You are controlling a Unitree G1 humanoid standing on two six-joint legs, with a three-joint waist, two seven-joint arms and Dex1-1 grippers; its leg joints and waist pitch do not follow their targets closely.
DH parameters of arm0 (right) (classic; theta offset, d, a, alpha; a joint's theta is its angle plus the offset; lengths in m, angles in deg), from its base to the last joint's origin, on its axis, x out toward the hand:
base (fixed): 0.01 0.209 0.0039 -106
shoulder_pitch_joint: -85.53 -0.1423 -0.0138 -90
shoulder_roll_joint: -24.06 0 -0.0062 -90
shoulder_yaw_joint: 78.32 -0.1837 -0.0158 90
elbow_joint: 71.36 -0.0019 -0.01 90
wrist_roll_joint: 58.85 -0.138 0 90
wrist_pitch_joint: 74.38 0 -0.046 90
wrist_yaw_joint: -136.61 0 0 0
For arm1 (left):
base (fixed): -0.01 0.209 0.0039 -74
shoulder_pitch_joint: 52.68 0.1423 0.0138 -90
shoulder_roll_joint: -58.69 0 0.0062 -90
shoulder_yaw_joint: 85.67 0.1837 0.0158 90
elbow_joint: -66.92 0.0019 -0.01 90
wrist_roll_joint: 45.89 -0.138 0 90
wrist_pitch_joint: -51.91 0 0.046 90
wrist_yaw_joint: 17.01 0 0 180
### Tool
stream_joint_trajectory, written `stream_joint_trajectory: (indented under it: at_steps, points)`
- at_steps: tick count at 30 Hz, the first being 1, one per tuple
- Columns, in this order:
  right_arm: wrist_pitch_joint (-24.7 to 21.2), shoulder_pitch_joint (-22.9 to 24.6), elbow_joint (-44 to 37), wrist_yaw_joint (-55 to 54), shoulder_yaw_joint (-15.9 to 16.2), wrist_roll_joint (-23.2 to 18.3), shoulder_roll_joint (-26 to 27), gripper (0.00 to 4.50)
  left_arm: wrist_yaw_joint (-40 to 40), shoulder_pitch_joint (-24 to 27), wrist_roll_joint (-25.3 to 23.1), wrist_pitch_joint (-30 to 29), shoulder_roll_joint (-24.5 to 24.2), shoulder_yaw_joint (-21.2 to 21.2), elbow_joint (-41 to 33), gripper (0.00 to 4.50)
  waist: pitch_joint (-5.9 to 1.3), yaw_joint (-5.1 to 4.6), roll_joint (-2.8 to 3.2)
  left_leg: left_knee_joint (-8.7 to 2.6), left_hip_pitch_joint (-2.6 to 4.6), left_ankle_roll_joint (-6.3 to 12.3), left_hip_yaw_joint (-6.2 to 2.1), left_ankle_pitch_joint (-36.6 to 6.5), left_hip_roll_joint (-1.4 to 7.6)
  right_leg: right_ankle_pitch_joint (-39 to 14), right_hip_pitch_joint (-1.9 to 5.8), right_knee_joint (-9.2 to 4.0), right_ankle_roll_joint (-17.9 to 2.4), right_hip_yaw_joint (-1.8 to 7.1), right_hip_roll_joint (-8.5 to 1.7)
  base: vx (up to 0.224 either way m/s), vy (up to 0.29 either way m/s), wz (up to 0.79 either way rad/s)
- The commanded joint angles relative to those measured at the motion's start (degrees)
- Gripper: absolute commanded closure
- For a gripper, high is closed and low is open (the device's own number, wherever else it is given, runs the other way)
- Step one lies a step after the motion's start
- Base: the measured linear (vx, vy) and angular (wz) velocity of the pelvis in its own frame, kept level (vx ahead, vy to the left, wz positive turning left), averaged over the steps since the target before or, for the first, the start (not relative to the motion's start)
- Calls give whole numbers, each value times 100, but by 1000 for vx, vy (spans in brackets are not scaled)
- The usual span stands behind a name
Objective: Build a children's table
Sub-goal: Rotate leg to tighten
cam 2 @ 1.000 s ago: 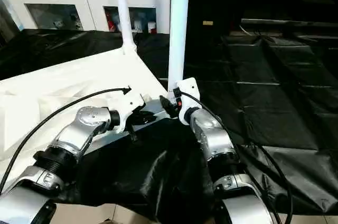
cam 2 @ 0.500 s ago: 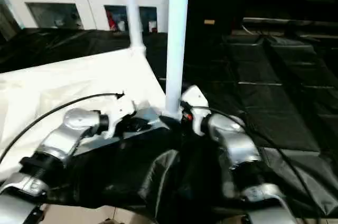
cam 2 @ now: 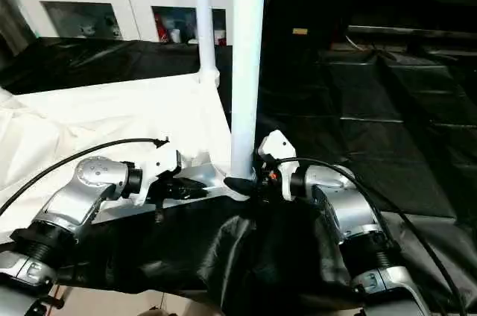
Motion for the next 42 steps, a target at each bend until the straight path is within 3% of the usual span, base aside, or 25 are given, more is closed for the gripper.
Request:
stream_joint_trajectory:
  at_steps: [1,6,9,10,11,14,15,19,20,21,24,28,29,32,36,42]
  points:
    - [-88,75,-216,172,157,-81,27,178,-1,44,249,8,63,-32,-157,450,-330,5,-83,-392,29,237,-16,-1512,160,-1838,274,-492,-1067,250,-334,0,0,0]
    - [-100,154,-103,-363,152,96,278,182,-638,-140,28,34,265,-168,110,450,-322,0,-76,-395,26,230,-12,-1479,160,-1809,263,-496,-1068,251,-329,0,0,0]
    - [-209,-37,495,-1676,-13,431,767,182,-1296,-423,-101,-110,565,-286,444,450,-300,-48,-62,-418,55,38,-34,-1767,130,-2375,235,-547,-926,234,-333,0,0,0]
    - [-209,-37,495,-1676,-13,431,767,182,-1296,-423,-101,-110,565,-286,444,450,-299,-64,-75,-412,54,8,-35,-1792,120,-2474,236,-553,-890,231,-333,0,0,0]
    - [-257,-127,724,-2072,-103,474,941,183,-1438,-502,-96,-148,667,-314,517,450,-292,-64,-19,-415,78,-13,-56,-1908,123,-2662,224,-578,-821,230,-349,0,0,0]
    - [-350,-412,1290,-3038,-402,452,1378,183,-1950,-730,-197,-184,953,-338,752,450,-285,-160,-35,-409,89,-67,-66,-2131,99,-2967,182,-621,-730,217,-342,0,0,0]
    - [-342,-483,1414,-3258,-467,441,1483,183,-2079,-787,-240,-170,1024,-333,822,450,-290,-154,-9,-407,103,-76,-76,-2154,100,-2992,183,-629,-718,212,-349,0,0,0]
    - [-31,-695,1690,-3864,-447,640,1790,183,-2492,-955,-374,-126,1273,-305,1048,450,-311,-161,-14,-419,64,-37,-58,-1960,115,-2455,196,-602,-811,236,-334,0,0,0]
    - [418,-781,1807,-4101,-351,825,1938,183,-2512,-992,-386,-58,1380,-273,1102,450,-331,-155,-18,-414,48,-16,-56,-1874,113,-2271,224,-575,-873,239,-343,0,0,0]
    - [539,-766,1781,-3861,-327,758,1950,183,-2473,-978,-387,-19,1384,-257,1084,450,-335,-148,-22,-412,46,-2,-51,-1836,118,-2175,221,-570,-899,243,-348,0,0,0]
    - [406,-673,1530,-3111,-545,273,1936,111,-2100,-821,-294,122,1306,-206,892,450,-360,-118,-26,-388,23,213,-27,-1552,119,-1520,284,-505,-1097,253,-336,0,0,0]
    - [458,-639,1434,-2717,-460,232,1764,92,-1814,-693,-208,199,1193,-194,787,450,-367,-105,-14,-381,2,316,-20,-1303,118,-1286,315,-479,-1200,236,-340,0,0,0]
    - [466,-583,1314,-2429,-366,243,1586,66,-1645,-617,-201,225,1089,-167,723,450,-367,-96,-25,-375,0,340,-17,-1284,122,-1267,328,-481,-1214,236,-339,0,0,0]
    - [556,-548,1268,-2158,-293,264,1377,55,-1471,-551,-169,264,970,-165,680,450,-358,-101,-4,-384,9,352,-15,-1327,133,-1360,311,-488,-1238,233,-339,0,0,0]
    - [556,-435,1011,-1433,-252,247,969,40,-1058,-446,-82,272,765,-196,555,450,-348,-101,-27,-389,8,329,-15,-1449,138,-1530,316,-499,-1197,239,-333,0,0,0]
    - [542,-223,435,-441,-105,50,431,40,-487,-283,64,141,486,-157,302,450,-368,-36,-17,-367,20,435,-2,-1221,161,-1103,327,-450,-1332,235,-329,0,0,0]
